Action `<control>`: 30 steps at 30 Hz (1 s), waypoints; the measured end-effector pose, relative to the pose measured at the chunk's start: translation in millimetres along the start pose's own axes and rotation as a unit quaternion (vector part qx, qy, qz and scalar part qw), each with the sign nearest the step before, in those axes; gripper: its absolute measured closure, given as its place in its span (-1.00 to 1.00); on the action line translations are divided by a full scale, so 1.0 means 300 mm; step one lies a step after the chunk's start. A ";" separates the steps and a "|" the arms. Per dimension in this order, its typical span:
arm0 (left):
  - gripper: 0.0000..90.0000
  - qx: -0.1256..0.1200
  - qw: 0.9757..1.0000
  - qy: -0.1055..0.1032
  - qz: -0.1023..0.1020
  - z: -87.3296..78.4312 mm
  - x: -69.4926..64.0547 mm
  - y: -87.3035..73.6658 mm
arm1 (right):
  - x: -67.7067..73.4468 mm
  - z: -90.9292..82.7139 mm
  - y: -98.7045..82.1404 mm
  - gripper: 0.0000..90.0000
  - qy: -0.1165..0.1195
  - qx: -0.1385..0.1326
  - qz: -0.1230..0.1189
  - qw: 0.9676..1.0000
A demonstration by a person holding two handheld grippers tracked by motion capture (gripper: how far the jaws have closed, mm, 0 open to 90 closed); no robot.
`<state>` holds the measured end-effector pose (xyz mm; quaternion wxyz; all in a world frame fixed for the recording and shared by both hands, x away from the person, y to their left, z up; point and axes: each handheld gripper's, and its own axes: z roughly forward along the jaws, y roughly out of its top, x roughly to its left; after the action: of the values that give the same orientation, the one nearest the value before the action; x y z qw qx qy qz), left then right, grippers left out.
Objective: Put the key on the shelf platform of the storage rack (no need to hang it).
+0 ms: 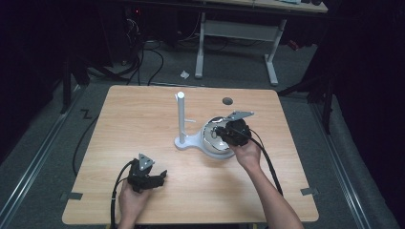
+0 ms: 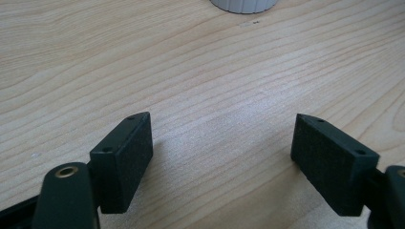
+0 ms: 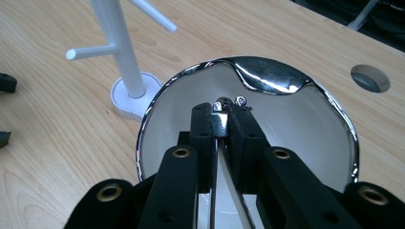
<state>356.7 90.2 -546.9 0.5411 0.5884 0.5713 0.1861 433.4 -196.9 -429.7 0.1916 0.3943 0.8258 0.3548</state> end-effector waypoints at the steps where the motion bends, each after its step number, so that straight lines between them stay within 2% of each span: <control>1: -0.50 0.000 1.000 0.000 0.000 0.000 0.000 0.000 | 0.000 0.000 0.000 0.82 0.000 0.000 0.000 1.000; 4: -0.50 0.000 1.000 0.000 0.001 0.000 0.000 0.000 | -0.006 0.024 -0.001 0.82 0.002 0.005 0.001 1.000; 8: -0.50 0.000 1.000 0.000 0.001 0.000 0.000 0.000 | -0.013 0.034 -0.002 0.81 0.005 0.004 0.009 1.000; 14: -0.50 0.001 1.000 0.000 0.003 -0.001 -0.002 -0.002 | -0.021 0.049 -0.006 0.81 0.001 0.008 0.007 1.000; 24: -0.50 0.001 1.000 0.000 0.004 -0.001 -0.002 -0.002 | -0.025 0.040 -0.008 0.67 0.000 0.003 0.016 1.000; 30: -0.50 0.001 1.000 0.000 0.004 -0.001 -0.001 -0.002 | -0.023 0.035 -0.008 0.64 0.000 0.004 0.013 1.000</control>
<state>356.1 89.8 -547.1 0.5402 0.5910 0.5690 0.1875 442.6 -198.7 -438.3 0.1855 0.4057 0.8221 0.3537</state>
